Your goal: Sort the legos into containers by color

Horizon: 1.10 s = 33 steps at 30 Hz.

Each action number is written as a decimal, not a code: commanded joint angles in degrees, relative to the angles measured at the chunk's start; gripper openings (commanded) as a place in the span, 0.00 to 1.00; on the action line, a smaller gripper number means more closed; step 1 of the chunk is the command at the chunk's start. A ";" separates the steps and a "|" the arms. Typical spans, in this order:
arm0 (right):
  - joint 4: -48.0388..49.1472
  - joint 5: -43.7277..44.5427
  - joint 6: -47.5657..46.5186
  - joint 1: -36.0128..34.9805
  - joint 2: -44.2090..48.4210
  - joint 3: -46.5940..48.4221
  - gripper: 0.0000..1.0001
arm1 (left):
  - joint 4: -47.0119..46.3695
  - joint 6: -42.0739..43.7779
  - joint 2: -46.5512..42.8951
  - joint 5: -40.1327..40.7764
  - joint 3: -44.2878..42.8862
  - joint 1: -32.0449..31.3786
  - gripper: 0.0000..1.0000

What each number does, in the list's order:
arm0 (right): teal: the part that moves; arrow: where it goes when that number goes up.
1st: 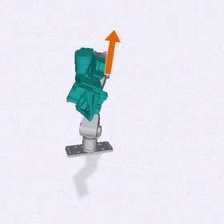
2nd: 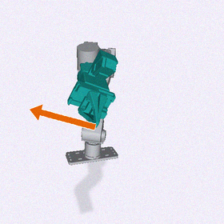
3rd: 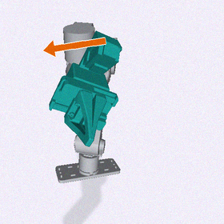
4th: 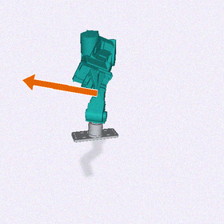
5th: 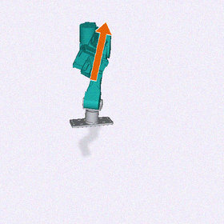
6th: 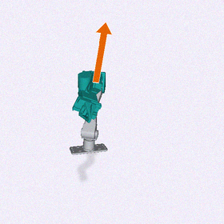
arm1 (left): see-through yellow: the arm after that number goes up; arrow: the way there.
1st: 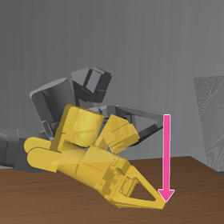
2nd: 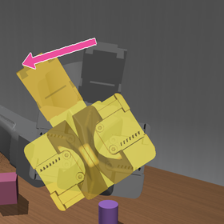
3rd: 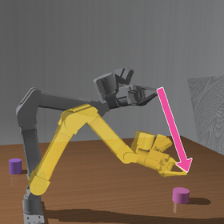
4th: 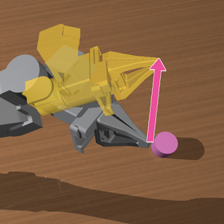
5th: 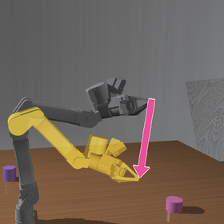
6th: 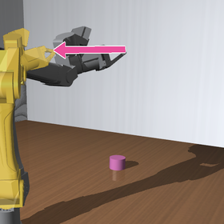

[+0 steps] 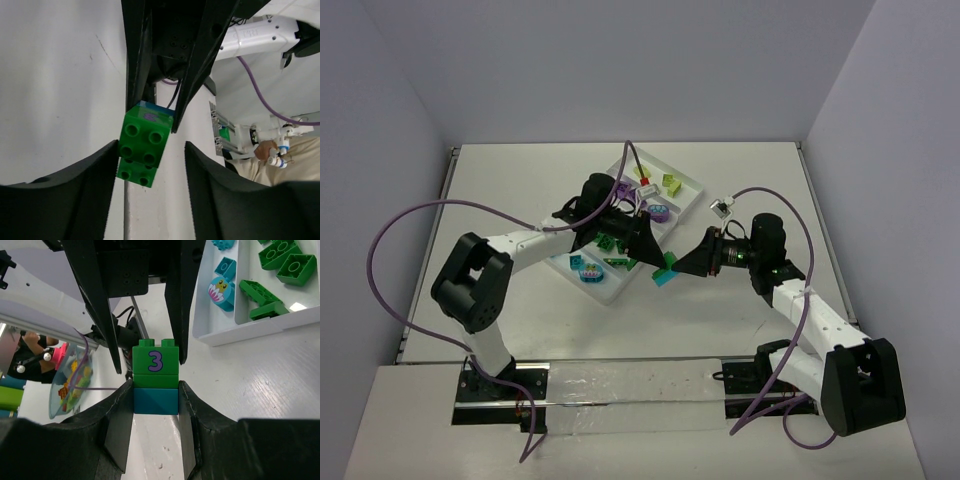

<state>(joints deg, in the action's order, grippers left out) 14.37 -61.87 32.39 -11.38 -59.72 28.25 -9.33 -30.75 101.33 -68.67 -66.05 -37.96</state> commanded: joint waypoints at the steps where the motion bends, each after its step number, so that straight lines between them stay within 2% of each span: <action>1: 2.34 -1.06 -0.82 -0.48 0.04 2.95 0.02 | -3.74 0.21 1.05 -3.03 -2.85 -1.04 0.52; 3: 1.87 -0.81 -1.00 -0.52 0.05 2.95 0.03 | -3.77 0.17 1.19 -3.01 -2.90 -1.19 0.47; 5: 1.35 -0.45 -1.45 -0.57 0.05 3.04 0.03 | -3.51 0.25 1.24 -2.87 -3.12 -1.42 0.36; 6: 1.07 -0.41 -1.46 -0.57 0.04 3.04 0.03 | -3.50 0.25 1.25 -2.78 -3.14 -1.42 0.28; 7: 0.53 0.18 -1.64 -0.56 -0.04 3.14 0.10 | -3.39 0.26 1.33 -2.66 -3.39 -1.42 0.13; 8: -0.16 0.56 -1.82 -0.50 -0.11 3.33 0.32 | -2.95 0.39 1.33 -2.10 -3.45 -1.42 0.04; 10: -1.95 2.42 -2.41 -0.48 0.04 3.74 0.73 | -2.02 0.95 1.33 -1.22 -3.82 -1.33 0.00; 11: -1.98 3.49 -2.42 -0.48 0.21 3.98 0.73 | -1.93 0.96 1.33 -1.20 -3.82 -1.33 0.00; 12: -3.45 5.99 -2.80 -0.40 1.00 4.08 0.87 | -2.00 0.49 1.18 -0.20 -3.59 -1.02 0.00; 14: -3.72 9.56 -2.84 -0.22 2.74 3.10 0.99 | -7.65 -4.92 0.39 2.44 -2.04 0.15 0.00; 18: 0.33 11.15 -0.54 -0.13 5.05 0.75 1.00 | -26.63 -20.19 0.20 5.05 4.82 1.93 0.00; 21: 4.27 10.79 2.54 -0.09 4.99 -0.61 0.96 | -43.98 -33.13 1.78 6.35 8.26 2.60 0.00; 26: 8.96 8.22 5.10 -0.21 4.06 -1.67 0.84 | -62.93 -47.91 5.78 9.10 10.40 2.71 0.00; 30: 7.86 9.30 3.69 -0.92 3.47 -1.22 0.83 | -69.51 -53.92 8.32 10.44 10.50 2.63 0.00; 33: 8.56 9.92 3.87 -1.80 3.04 -0.74 0.83 | -68.20 -53.01 7.97 10.62 10.41 2.54 0.00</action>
<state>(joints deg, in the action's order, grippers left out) 18.61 -52.51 36.21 -11.93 -56.23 26.65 -66.33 -78.80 109.52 -59.72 -55.68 -35.16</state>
